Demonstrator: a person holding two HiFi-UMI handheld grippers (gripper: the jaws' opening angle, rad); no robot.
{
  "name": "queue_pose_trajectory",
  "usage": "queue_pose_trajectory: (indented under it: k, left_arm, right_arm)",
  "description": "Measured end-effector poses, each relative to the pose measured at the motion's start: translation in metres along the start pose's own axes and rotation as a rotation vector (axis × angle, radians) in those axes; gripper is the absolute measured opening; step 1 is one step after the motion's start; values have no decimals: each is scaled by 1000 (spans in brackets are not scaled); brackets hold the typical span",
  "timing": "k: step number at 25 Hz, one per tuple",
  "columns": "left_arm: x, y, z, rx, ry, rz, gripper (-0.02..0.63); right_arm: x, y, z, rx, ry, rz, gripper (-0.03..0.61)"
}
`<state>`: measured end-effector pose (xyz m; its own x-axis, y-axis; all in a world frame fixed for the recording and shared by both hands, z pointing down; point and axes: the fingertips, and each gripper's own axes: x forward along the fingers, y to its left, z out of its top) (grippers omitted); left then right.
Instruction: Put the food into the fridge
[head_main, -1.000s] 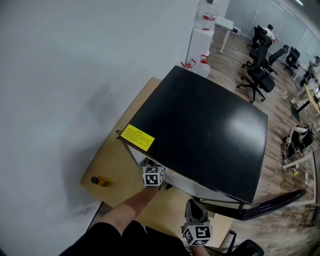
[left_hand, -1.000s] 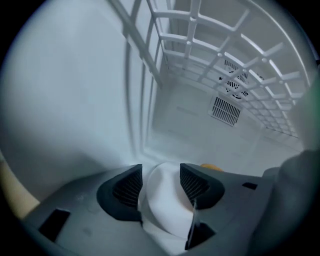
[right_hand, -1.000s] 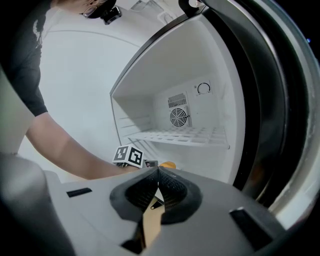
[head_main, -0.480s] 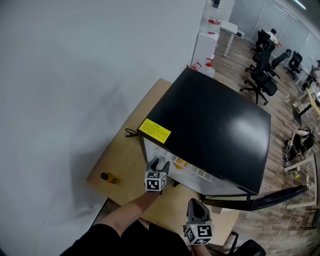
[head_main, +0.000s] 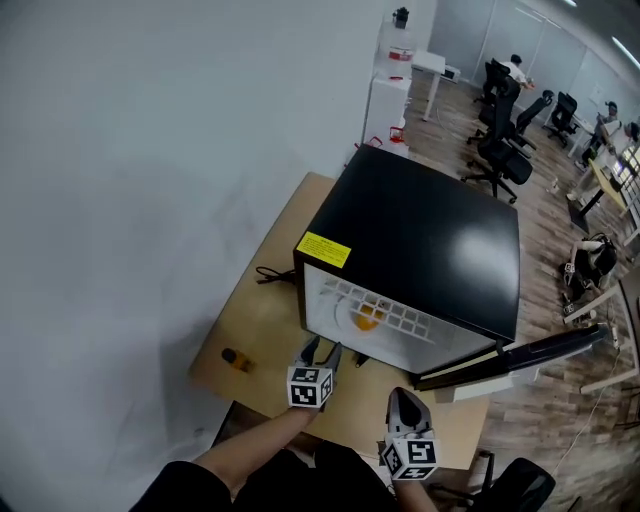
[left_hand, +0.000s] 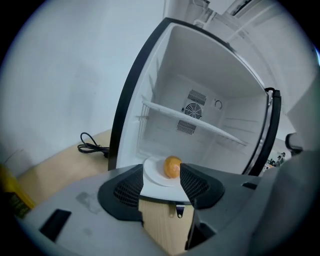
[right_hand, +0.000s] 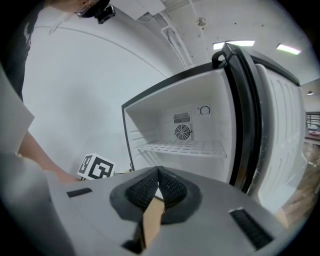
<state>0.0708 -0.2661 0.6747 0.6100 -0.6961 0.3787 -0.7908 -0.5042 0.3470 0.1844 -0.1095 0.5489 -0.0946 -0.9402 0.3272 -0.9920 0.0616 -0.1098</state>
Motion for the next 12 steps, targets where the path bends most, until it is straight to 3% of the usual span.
queue_pose_trajectory:
  k: [4,12]
  left_arm:
    - [-49,-19,14,-31,-44,-38,213]
    - [-169,-67,63,49,-171,-174,213]
  right_arm:
    - [-20,13,-1,23,-17,-29,60]
    - [-75,50,7,0,-38,-96,60]
